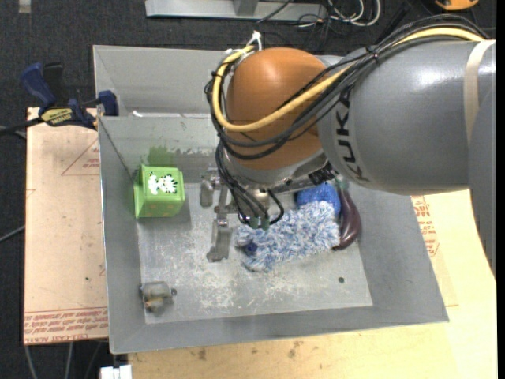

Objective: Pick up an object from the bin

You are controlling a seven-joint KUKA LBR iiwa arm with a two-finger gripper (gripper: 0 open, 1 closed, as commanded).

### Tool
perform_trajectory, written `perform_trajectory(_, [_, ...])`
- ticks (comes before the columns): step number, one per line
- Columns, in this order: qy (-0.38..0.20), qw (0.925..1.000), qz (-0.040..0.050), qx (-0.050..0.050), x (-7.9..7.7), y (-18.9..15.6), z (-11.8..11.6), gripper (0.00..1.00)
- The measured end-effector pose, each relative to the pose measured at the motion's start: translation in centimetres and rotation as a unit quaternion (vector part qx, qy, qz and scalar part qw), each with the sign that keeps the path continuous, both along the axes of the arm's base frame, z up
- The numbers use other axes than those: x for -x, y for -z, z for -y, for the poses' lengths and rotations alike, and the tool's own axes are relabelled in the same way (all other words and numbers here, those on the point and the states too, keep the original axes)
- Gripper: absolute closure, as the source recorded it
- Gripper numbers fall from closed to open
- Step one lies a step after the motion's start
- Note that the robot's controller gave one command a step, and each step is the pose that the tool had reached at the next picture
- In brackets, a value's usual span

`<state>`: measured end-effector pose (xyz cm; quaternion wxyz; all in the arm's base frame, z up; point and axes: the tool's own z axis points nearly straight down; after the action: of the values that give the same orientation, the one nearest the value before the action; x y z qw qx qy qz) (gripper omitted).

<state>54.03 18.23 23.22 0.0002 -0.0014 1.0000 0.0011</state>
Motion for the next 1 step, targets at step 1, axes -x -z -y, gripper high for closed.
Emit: perform_trajectory(1, [-0.008, 1.0, 0.0015, 0.0, -3.1, -0.43, 2.91, 0.0])
